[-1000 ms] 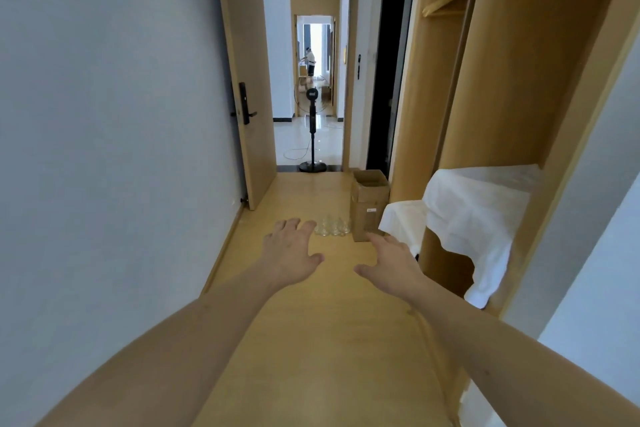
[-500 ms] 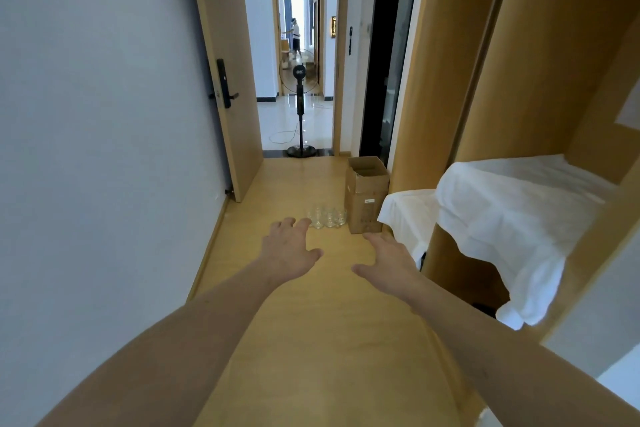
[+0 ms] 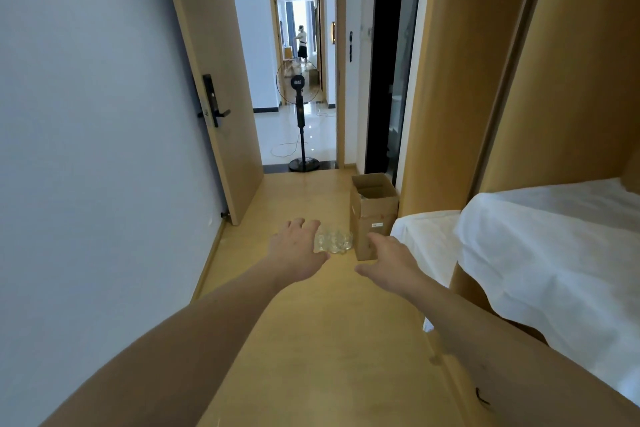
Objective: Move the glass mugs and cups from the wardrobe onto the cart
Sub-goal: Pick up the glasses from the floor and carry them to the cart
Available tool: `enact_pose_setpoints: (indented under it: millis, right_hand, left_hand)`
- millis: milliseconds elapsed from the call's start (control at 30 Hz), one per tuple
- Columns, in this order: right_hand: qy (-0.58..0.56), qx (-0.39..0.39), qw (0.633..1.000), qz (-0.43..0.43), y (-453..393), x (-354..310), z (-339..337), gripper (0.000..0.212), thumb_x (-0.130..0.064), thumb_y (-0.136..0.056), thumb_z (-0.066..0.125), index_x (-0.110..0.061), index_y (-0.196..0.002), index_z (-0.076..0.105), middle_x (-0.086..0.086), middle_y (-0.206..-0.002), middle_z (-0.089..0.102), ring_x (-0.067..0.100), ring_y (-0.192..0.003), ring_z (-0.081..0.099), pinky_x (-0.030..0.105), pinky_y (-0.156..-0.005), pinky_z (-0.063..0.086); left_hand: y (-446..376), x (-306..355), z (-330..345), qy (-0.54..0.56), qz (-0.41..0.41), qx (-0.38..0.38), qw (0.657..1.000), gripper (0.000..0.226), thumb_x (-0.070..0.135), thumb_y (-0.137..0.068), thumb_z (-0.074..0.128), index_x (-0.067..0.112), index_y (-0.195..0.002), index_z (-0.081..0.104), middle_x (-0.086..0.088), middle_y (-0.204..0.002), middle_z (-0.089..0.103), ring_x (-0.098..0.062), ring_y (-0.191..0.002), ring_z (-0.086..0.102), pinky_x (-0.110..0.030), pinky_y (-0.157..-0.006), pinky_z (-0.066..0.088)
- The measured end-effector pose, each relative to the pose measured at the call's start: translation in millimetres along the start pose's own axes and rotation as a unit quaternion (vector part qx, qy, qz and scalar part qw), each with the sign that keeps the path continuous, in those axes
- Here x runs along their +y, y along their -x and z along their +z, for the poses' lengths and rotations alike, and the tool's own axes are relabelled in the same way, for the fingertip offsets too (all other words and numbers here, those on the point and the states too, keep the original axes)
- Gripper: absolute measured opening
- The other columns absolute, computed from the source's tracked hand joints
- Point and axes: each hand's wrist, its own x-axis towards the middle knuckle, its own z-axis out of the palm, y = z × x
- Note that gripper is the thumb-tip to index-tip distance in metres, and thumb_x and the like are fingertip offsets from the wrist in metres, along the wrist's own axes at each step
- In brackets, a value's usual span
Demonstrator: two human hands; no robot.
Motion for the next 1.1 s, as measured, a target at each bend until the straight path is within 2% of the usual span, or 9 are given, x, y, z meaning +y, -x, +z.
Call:
enact_pose_setpoints:
  millis: [400, 533, 667, 867, 1100]
  right_hand:
    - [0.002, -0.020, 1.000, 0.001, -136.6, 2.2, 9.8, 0.079, -0.046, -0.088, 0.073, -0.026, -0.154, 0.034, 0.003, -0.151, 0.044, 0.026, -0.134, 0.046, 0.043, -0.104, 0.048]
    - [-0.003, -0.013, 1.000, 0.000, -194.7, -9.0, 19.3, 0.076, -0.047, -0.086, 0.074, -0.028, -0.151, 0.039, 0.001, -0.147, 0.049, 0.024, -0.130, 0.049, 0.044, -0.103, 0.050]
    - [-0.012, -0.003, 1.000, 0.012, -260.0, -23.0, 28.6, 0.080, -0.052, -0.083, 0.074, -0.027, -0.151, 0.039, 0.002, -0.149, 0.046, 0.025, -0.129, 0.050, 0.040, -0.099, 0.052]
    - [-0.022, -0.001, 0.999, 0.038, -354.8, -44.7, 39.8, 0.083, -0.050, -0.083, 0.075, -0.029, -0.152, 0.035, 0.000, -0.151, 0.044, 0.025, -0.135, 0.045, 0.044, -0.106, 0.047]
    - [-0.022, -0.034, 0.996, 0.083, -423.9, -45.6, 73.2, 0.077, -0.046, -0.087, 0.072, -0.025, -0.152, 0.037, 0.005, -0.149, 0.047, 0.027, -0.133, 0.048, 0.044, -0.104, 0.049]
  left_hand:
    - [-137.5, -30.3, 13.7, 0.003, 0.001, -0.022, 1.000, 0.073, 0.052, -0.093, 0.060, 0.024, -0.154, 0.031, -0.007, -0.157, 0.036, -0.030, -0.143, 0.031, -0.046, -0.113, 0.036]
    - [-197.3, -54.6, 17.7, 0.003, 0.017, -0.016, 1.000, 0.073, 0.052, -0.093, 0.060, 0.025, -0.154, 0.031, -0.007, -0.158, 0.035, -0.029, -0.144, 0.031, -0.045, -0.114, 0.036]
    - [-263.9, -83.4, 14.6, 0.036, 0.020, -0.022, 0.999, 0.074, 0.053, -0.094, 0.059, 0.024, -0.156, 0.030, -0.008, -0.161, 0.031, -0.029, -0.147, 0.026, -0.045, -0.116, 0.033]
    - [-358.0, -129.4, 5.2, 0.045, 0.023, -0.033, 0.998, 0.074, 0.051, -0.094, 0.060, 0.022, -0.156, 0.030, -0.008, -0.161, 0.032, -0.030, -0.147, 0.026, -0.044, -0.117, 0.032]
    - [-432.3, -174.3, 28.2, 0.063, 0.013, -0.054, 0.996, 0.074, 0.051, -0.093, 0.060, 0.020, -0.155, 0.034, -0.009, -0.155, 0.040, -0.030, -0.143, 0.033, -0.042, -0.114, 0.034]
